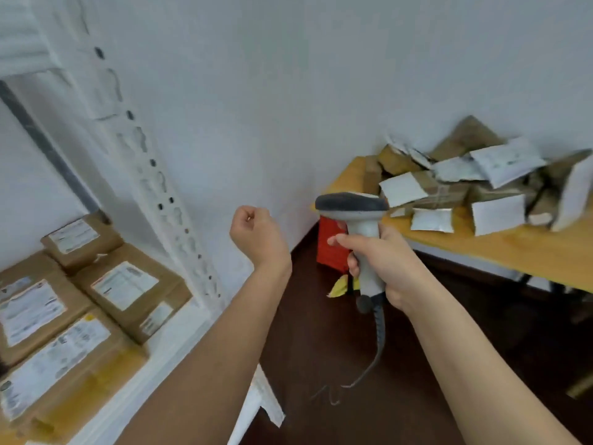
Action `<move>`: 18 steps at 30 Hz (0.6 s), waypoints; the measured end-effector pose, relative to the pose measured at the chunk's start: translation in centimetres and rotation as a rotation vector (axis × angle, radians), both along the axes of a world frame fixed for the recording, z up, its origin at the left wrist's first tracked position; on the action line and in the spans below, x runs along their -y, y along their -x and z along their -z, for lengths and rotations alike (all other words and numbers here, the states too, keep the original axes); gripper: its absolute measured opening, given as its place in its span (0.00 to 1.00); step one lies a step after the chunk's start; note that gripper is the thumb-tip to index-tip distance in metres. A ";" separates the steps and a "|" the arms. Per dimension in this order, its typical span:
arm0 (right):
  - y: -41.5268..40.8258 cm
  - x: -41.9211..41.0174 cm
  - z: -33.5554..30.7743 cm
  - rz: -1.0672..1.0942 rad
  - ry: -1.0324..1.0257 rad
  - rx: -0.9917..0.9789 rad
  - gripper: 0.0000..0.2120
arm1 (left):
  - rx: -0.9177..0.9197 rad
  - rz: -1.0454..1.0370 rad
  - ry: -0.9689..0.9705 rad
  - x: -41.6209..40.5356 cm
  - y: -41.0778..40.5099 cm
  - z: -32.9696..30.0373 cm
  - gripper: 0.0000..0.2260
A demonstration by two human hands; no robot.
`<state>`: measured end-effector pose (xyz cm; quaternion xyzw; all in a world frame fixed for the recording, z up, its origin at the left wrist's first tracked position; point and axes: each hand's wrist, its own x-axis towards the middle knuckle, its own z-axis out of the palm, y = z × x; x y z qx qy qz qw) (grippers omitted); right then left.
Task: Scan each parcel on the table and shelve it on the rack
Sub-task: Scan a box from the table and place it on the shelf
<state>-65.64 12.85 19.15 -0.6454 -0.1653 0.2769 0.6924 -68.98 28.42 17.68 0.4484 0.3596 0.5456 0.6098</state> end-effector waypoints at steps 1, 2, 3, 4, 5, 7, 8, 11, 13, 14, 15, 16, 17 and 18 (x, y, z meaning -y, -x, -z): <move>-2.2 1.9 0.2 0.052 0.004 -0.013 0.08 | -0.014 0.030 0.023 1.4 -2.8 0.3 0.09; -4.4 3.7 0.3 0.098 0.009 -0.021 0.08 | -0.020 0.071 0.043 2.8 -5.4 0.7 0.08; -6.4 5.6 0.4 0.144 0.015 -0.028 0.08 | -0.032 0.109 0.065 4.4 -7.9 1.1 0.09; -8.3 7.3 0.5 0.197 0.019 -0.036 0.08 | -0.054 0.148 0.090 5.9 -10.2 1.6 0.09; -10.1 9.0 0.6 0.254 0.020 -0.049 0.08 | -0.080 0.191 0.112 7.4 -12.4 2.0 0.09; -13.5 11.9 1.1 0.364 0.022 -0.077 0.09 | -0.128 0.285 0.147 10.0 -16.5 3.1 0.08; -15.1 13.2 1.5 0.413 0.029 -0.089 0.10 | -0.147 0.330 0.166 11.1 -18.4 3.6 0.07; -19.5 15.8 3.4 0.540 0.070 -0.141 0.16 | -0.223 0.419 0.214 13.1 -24.2 5.5 0.09; -22.4 16.8 4.7 0.612 0.078 -0.190 0.16 | -0.269 0.470 0.242 13.8 -28.2 6.6 0.08; -24.0 17.2 5.2 0.639 0.074 -0.211 0.16 | -0.296 0.494 0.252 14.1 -30.3 7.1 0.08; -25.8 17.6 5.7 0.662 0.071 -0.224 0.15 | -0.317 0.518 0.267 14.3 -32.7 7.6 0.08; -27.6 17.9 6.1 0.685 0.076 -0.233 0.15 | -0.332 0.538 0.282 14.6 -35.1 8.2 0.07; -29.5 18.3 6.4 0.712 0.087 -0.240 0.14 | -0.345 0.558 0.304 14.9 -37.6 8.8 0.07; -31.5 18.6 6.6 0.745 0.099 -0.250 0.14 | -0.364 0.581 0.326 15.2 -40.2 9.2 0.07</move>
